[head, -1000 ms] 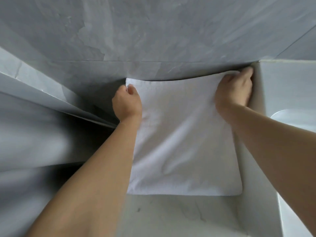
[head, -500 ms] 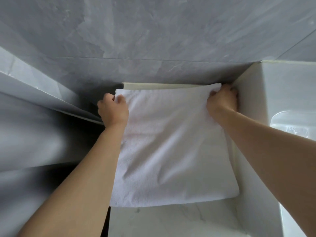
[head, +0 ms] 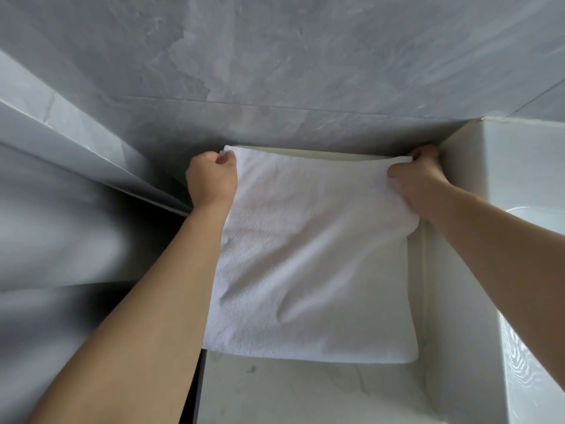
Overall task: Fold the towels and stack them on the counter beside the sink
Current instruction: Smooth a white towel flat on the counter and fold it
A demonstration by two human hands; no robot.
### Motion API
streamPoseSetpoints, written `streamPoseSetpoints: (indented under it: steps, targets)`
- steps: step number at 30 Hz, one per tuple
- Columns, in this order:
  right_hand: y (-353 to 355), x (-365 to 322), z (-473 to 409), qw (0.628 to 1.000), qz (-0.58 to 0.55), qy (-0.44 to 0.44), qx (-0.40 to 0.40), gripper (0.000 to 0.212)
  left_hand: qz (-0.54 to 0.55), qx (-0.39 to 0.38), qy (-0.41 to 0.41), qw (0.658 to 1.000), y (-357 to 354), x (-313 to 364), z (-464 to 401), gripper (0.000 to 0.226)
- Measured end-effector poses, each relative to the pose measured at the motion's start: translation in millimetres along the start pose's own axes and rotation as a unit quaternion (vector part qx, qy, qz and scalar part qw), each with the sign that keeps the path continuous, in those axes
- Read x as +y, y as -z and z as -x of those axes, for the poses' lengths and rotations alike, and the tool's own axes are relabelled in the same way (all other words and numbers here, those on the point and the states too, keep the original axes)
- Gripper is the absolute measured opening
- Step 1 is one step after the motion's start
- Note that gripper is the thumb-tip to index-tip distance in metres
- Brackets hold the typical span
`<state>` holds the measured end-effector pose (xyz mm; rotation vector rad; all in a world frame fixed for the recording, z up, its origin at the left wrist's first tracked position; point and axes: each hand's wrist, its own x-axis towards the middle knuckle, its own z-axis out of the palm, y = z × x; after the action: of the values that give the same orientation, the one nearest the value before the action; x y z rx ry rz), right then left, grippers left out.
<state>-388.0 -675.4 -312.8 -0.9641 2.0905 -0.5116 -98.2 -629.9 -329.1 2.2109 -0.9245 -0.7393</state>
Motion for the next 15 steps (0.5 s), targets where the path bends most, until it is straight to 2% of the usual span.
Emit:
streamPoseSetpoints:
  steps: [2, 3, 4, 6, 9, 12, 15]
  targets:
    - [-1, 1, 2, 0.998, 0.058, 0.000, -0.030, 0.020, 0.051, 0.018, 0.034, 0.998, -2, 4, -2, 0.047]
    - [0, 0, 6, 0.994, 0.095, -0.006, -0.046, 0.026, 0.085, 0.024, 0.061, 0.994, -2, 6, -2, 0.047]
    - [4, -1, 8, 0.992, 0.108, -0.027, -0.057, 0.032, 0.120, 0.028, 0.087, 0.989, -2, 6, -2, 0.046]
    - [6, 0, 12, 0.992, 0.109, -0.012, -0.063, 0.032, 0.157, 0.025, 0.113, 0.981, -2, 6, -3, 0.041]
    - [3, 8, 15, 0.995, 0.073, 0.047, -0.044, 0.040, 0.058, -0.006, 0.069, 0.996, 2, 3, -5, 0.032]
    - [-1, 15, 12, 0.994, 0.083, 0.059, -0.037, 0.056, -0.061, -0.034, 0.024, 0.997, 6, 1, -8, 0.041]
    - [4, 17, 8, 0.989, 0.115, 0.079, -0.052, 0.052, -0.030, -0.037, 0.028, 0.998, 7, -1, -11, 0.046]
